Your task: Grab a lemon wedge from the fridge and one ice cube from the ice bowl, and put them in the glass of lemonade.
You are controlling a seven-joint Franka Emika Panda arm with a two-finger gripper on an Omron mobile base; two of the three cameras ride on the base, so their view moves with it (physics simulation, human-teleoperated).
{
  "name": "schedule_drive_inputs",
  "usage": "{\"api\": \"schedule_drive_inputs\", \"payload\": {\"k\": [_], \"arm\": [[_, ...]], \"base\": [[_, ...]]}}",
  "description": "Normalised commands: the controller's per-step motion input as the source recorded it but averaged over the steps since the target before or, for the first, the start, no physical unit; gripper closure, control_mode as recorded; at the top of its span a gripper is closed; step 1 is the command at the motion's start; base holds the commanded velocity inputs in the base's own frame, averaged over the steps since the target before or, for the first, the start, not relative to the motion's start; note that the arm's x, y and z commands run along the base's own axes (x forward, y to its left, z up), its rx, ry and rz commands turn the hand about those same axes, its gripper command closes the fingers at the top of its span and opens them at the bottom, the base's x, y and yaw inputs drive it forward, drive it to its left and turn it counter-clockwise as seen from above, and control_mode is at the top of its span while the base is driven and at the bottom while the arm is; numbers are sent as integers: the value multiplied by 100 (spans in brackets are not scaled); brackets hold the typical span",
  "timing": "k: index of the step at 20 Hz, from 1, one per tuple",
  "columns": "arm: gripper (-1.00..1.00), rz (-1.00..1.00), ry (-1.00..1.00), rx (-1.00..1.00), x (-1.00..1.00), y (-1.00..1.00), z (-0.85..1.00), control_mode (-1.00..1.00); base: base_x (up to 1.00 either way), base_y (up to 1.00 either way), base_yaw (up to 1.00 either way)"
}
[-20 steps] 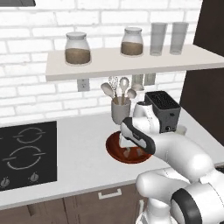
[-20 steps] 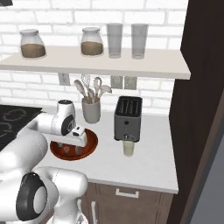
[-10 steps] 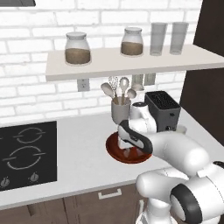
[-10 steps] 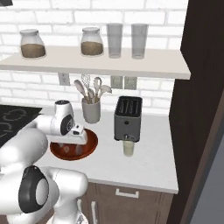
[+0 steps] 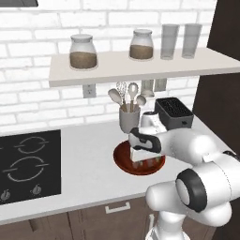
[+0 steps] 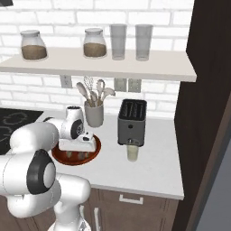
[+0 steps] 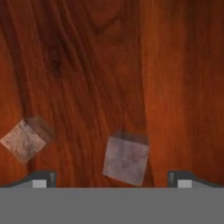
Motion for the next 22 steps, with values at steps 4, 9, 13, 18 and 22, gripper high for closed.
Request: {"api": "schedule_drive_inputs", "payload": {"k": [4, 9, 13, 18, 22], "arm": [[-100, 0, 2, 0, 3, 5, -34, -100], [-100, 0, 0, 0, 11, 27, -23, -100], [-100, 0, 0, 0, 3, 22, -7, -100], [-100, 0, 2, 0, -22, 1, -12, -100], [-100, 0, 0, 0, 0, 0, -8, -100]], "base": [[0, 0, 0], [0, 0, 0], [0, 0, 0], [0, 0, 0], [0, 0, 0]]}}
